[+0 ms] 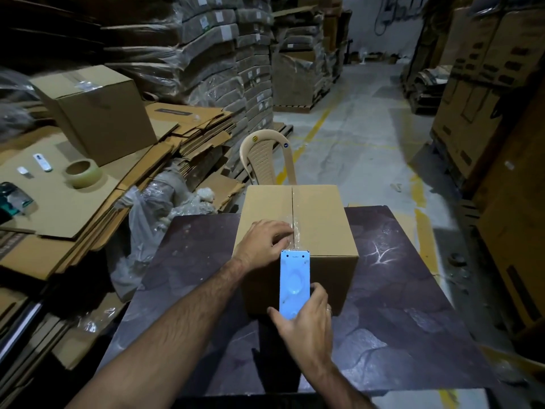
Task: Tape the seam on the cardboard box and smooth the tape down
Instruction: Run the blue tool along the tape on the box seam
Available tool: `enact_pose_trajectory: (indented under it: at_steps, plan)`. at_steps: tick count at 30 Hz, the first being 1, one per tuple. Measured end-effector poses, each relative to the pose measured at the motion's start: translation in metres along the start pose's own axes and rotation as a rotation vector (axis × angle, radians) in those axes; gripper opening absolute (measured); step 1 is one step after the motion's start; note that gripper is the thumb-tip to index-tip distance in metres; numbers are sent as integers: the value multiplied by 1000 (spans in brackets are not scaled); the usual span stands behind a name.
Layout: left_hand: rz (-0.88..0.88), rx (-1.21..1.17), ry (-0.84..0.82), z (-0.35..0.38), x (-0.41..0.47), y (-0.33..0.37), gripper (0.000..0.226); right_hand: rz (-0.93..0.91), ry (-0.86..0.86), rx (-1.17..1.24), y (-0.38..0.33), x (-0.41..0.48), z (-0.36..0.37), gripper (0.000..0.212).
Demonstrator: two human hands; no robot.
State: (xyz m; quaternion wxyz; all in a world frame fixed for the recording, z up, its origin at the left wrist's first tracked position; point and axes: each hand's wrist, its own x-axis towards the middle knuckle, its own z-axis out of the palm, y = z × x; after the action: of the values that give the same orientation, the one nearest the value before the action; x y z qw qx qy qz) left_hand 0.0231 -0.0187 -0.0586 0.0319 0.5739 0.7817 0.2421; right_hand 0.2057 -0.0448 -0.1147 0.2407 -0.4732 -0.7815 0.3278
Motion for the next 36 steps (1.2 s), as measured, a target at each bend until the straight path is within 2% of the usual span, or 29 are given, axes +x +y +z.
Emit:
enact_pose_trajectory:
  at_steps: [2,7,12,16,18,22,29,36]
  plan:
    - [1,1,2,0,0,0,34,14,-23,-18,1,-4,1,93]
    - [68,-15,-47,-1,-1,-2,42,40,-34,22,3,-9,3,67]
    - [261,26,-277,-15,-6,-12,59,71,15,72,6,-1,0,60]
    - [441,299,-443,-25,-5,-24,87,98,46,54,2,0,2,58]
    - [462,367,-409,-21,-1,-28,97,122,60,61,-1,0,7,60]
    - [458,379,-286,-7,8,-23,89,136,90,87,-3,-5,15,61]
    - [420,458,-370,-2,11,-16,100,119,104,135,3,-3,19,56]
    - [379,499,-381,-1,12,-13,107,93,141,175,7,-7,20,55]
